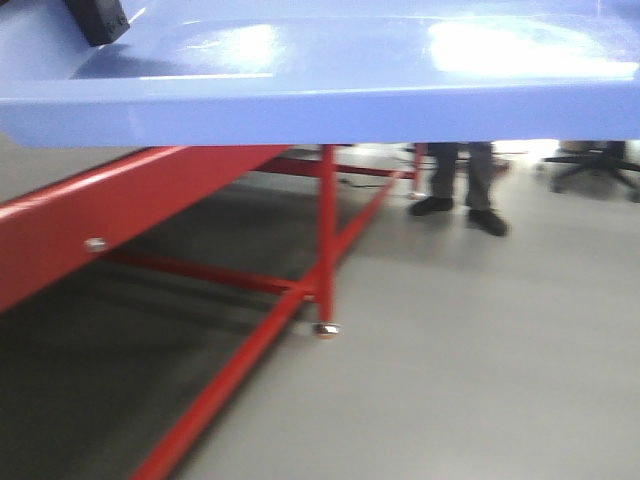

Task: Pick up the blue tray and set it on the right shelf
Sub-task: 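Hold the tray with both grippers while the base turns away from the table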

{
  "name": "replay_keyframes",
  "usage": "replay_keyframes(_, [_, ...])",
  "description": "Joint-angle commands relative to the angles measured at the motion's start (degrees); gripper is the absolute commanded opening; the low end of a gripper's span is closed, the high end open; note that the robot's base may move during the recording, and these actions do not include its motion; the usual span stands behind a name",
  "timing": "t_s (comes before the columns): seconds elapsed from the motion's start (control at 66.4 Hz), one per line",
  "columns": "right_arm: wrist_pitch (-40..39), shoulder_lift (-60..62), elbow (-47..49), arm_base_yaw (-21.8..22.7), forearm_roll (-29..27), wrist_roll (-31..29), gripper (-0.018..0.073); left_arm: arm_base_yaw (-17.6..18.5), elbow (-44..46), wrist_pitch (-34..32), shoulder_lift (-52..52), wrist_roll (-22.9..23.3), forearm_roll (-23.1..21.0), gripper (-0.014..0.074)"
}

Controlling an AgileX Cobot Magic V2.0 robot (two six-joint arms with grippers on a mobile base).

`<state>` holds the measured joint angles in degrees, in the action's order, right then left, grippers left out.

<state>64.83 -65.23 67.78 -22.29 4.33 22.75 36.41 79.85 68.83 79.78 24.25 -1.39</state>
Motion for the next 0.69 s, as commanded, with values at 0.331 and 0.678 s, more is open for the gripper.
replay_keyframes(0.331, [-1.4,1.3,1.6,0.4,4.7,-1.6,0.0063,0.3,1.4,6.3,-1.6,-1.2,3.5,-0.0048])
replay_keyframes(0.678, [-1.4,1.3,1.6,0.4,4.7,-1.6,0.0063,0.3,1.4,6.3,-1.6,-1.2,3.5,-0.0048])
